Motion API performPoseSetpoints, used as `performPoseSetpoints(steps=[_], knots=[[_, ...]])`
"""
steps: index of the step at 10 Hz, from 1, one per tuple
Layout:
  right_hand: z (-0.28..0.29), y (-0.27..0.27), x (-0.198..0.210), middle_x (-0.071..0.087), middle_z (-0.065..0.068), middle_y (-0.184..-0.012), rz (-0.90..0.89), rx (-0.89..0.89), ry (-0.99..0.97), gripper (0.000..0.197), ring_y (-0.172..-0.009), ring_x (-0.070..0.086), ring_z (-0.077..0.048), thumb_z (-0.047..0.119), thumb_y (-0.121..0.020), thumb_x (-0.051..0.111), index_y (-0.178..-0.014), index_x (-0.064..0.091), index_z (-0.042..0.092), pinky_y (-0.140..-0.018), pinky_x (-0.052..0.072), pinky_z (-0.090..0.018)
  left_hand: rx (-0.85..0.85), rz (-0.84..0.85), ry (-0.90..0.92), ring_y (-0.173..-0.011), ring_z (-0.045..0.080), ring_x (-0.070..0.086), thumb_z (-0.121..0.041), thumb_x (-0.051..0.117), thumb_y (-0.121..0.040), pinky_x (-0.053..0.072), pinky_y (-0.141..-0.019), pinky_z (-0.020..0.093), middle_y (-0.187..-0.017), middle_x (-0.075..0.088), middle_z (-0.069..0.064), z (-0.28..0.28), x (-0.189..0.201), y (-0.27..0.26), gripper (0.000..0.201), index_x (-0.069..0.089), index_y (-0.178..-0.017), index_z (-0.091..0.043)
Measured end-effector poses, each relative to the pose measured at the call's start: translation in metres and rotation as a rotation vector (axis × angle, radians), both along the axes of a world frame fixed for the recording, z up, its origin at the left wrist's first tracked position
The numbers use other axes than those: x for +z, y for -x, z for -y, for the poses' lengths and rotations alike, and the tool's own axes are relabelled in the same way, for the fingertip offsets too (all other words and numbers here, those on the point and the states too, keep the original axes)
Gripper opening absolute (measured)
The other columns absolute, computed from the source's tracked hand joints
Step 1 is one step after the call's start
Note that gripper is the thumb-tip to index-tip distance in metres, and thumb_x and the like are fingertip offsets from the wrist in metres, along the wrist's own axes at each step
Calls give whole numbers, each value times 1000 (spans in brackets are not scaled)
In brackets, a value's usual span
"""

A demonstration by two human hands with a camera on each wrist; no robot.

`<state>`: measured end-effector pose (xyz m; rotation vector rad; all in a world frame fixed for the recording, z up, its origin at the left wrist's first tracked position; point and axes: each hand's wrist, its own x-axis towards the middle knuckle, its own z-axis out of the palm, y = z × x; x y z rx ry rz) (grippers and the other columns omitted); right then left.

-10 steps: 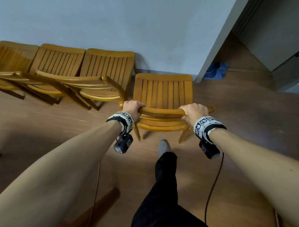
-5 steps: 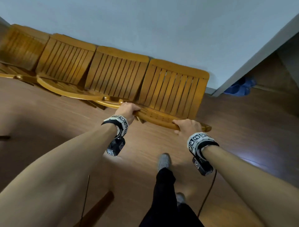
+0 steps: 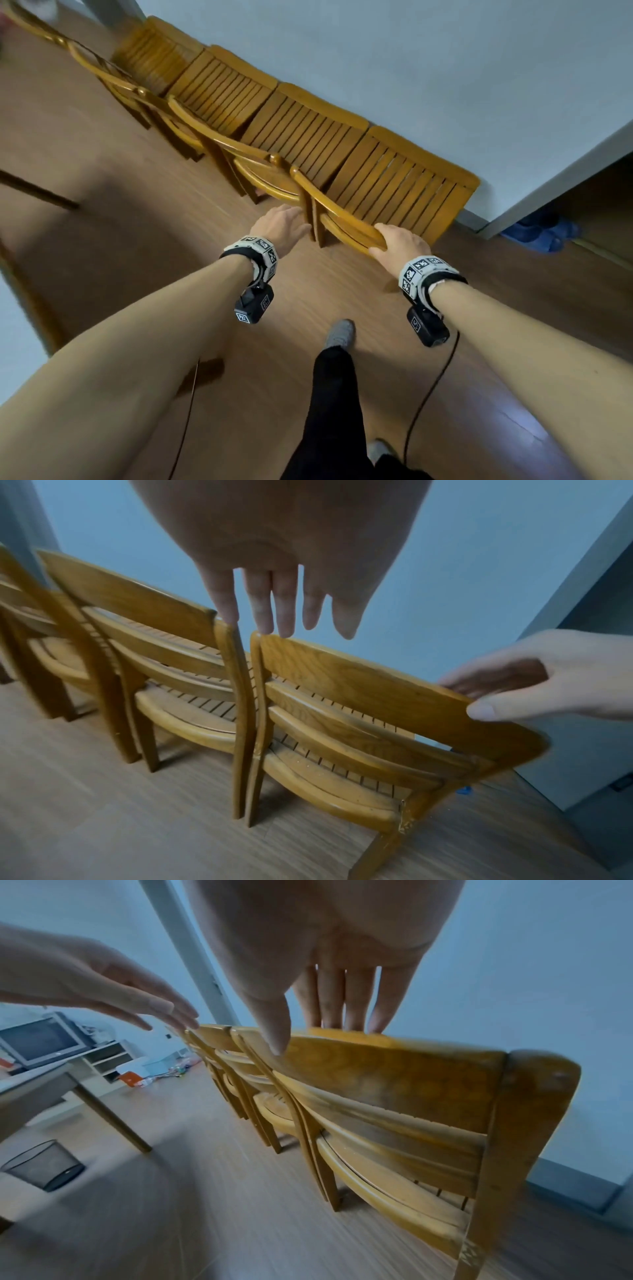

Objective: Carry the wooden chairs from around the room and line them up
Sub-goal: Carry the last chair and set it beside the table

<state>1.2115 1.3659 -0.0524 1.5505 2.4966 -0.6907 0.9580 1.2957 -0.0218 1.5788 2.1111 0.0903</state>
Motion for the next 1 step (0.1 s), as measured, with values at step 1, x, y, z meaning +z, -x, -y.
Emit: performPoseSetpoints(steps=[1], knots=[[37,-9,19,53,1,-144,-55,44,-58,55,-127,54,-24,38,-96,57,-147,43,21,-100,47,-40,121,-59,-16,-133,27,45,-51,47,-98,39,-108,44,-147,47,10,74,17,-16,60,45,-146,-15]])
